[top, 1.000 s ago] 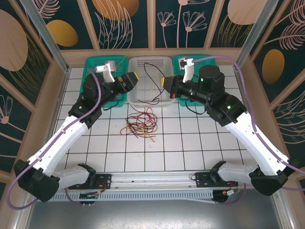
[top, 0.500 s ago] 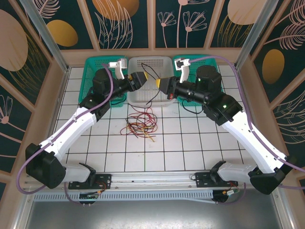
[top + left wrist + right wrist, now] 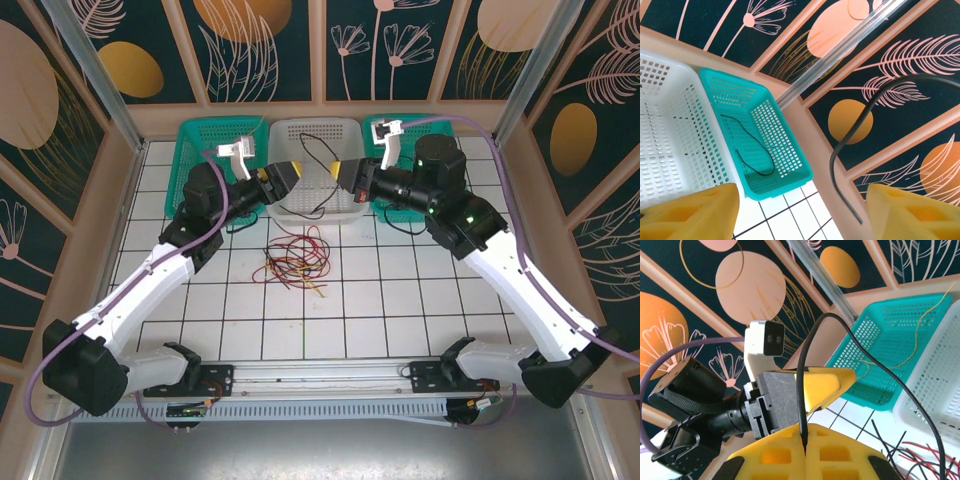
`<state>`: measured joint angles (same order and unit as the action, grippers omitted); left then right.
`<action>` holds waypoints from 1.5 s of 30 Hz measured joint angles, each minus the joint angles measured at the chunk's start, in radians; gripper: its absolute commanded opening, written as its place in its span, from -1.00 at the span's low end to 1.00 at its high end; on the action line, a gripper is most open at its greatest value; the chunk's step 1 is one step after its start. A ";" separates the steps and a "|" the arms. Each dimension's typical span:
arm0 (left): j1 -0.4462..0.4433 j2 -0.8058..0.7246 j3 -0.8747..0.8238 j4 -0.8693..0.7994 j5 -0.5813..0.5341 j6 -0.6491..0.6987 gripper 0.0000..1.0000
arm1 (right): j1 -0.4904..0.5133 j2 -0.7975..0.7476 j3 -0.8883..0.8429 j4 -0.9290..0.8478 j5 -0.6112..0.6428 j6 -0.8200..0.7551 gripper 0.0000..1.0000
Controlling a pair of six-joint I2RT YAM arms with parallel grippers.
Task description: Untangle the cables
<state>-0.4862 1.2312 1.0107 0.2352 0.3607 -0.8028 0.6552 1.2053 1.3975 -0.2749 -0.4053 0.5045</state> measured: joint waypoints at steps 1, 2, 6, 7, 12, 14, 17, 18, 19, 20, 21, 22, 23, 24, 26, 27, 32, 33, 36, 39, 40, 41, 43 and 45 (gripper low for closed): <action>0.000 0.009 0.010 0.000 0.003 0.006 0.34 | 0.000 0.005 0.000 0.002 -0.009 0.000 -1.00; 0.000 0.018 0.019 0.000 0.008 0.011 0.34 | 0.000 0.010 0.000 0.002 -0.016 0.003 -1.00; 0.000 0.040 0.031 0.016 0.035 0.018 0.32 | 0.000 0.023 0.000 0.002 -0.037 0.004 -1.00; 0.000 0.042 0.031 0.022 0.044 0.018 0.26 | 0.000 0.024 0.000 0.002 -0.043 0.005 -1.00; 0.000 0.051 0.032 0.030 0.044 0.045 -0.42 | 0.000 0.028 0.001 0.002 -0.072 0.007 -1.00; 0.000 0.055 0.036 0.018 0.016 0.082 -0.63 | 0.000 0.034 0.006 -0.008 -0.077 0.005 -1.00; 0.000 0.054 0.037 -0.006 -0.042 0.127 -0.76 | 0.000 0.043 0.019 -0.030 -0.083 -0.001 -1.00; 0.000 0.054 0.037 -0.015 -0.064 0.146 -0.82 | 0.000 0.045 0.022 -0.037 -0.084 -0.002 -1.00; 0.000 0.053 0.037 -0.024 -0.085 0.164 -0.86 | 0.000 0.047 0.023 -0.042 -0.083 -0.005 -1.00; 0.000 0.052 0.037 -0.032 -0.101 0.180 -0.88 | 0.000 0.047 0.024 -0.048 -0.083 -0.008 -1.00; 0.000 0.049 0.037 -0.039 -0.117 0.204 -0.91 | 0.000 0.049 0.027 -0.060 -0.082 -0.009 -1.00; 0.000 0.045 0.037 -0.046 -0.132 0.231 -0.97 | -0.001 0.051 0.032 -0.071 -0.082 -0.012 -1.00; 0.000 0.041 0.037 -0.054 -0.140 0.253 -1.00 | -0.002 0.053 0.037 -0.080 -0.077 -0.015 -1.00; -0.002 0.035 0.037 -0.063 -0.154 0.281 -1.00 | -0.003 0.055 0.045 -0.090 -0.071 -0.021 -1.00; -0.014 0.022 0.037 -0.083 -0.180 0.346 -1.00 | -0.011 0.063 0.069 -0.113 -0.060 -0.027 -1.00; -0.025 0.013 0.035 -0.092 -0.192 0.386 -1.00 | -0.017 0.069 0.089 -0.126 -0.053 -0.030 -1.00; -0.120 -0.042 0.011 -0.163 -0.259 0.630 -1.00 | -0.045 0.142 0.249 -0.232 -0.018 -0.072 -1.00; -0.136 -0.048 0.010 -0.185 -0.270 0.679 -1.00 | -0.051 0.167 0.295 -0.264 -0.010 -0.088 -1.00; -0.148 -0.060 0.008 -0.242 -0.315 0.810 -1.00 | -0.070 0.239 0.410 -0.359 0.000 -0.134 -1.00; -0.148 -0.079 -0.002 -0.282 -0.372 0.927 -1.00 | -0.080 0.306 0.484 -0.454 0.008 -0.177 -1.00; -0.148 -0.087 -0.006 -0.297 -0.391 0.965 -1.00 | -0.080 0.322 0.496 -0.479 0.011 -0.188 -1.00; -0.148 -0.093 -0.008 -0.308 -0.403 0.992 -1.00 | -0.080 0.333 0.500 -0.496 0.012 -0.195 -1.00; -0.148 -0.099 -0.008 -0.327 -0.420 1.038 -1.00 | -0.080 0.346 0.500 -0.524 0.011 -0.209 -1.00; -0.148 -0.099 -0.008 -0.332 -0.426 1.061 -0.86 | -0.080 0.350 0.500 -0.541 0.009 -0.212 -1.00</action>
<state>-0.6338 1.1324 1.0023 -0.0967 -0.0650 0.2584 0.5755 1.5551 1.8980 -0.8154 -0.3962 0.2928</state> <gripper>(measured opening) 0.049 0.045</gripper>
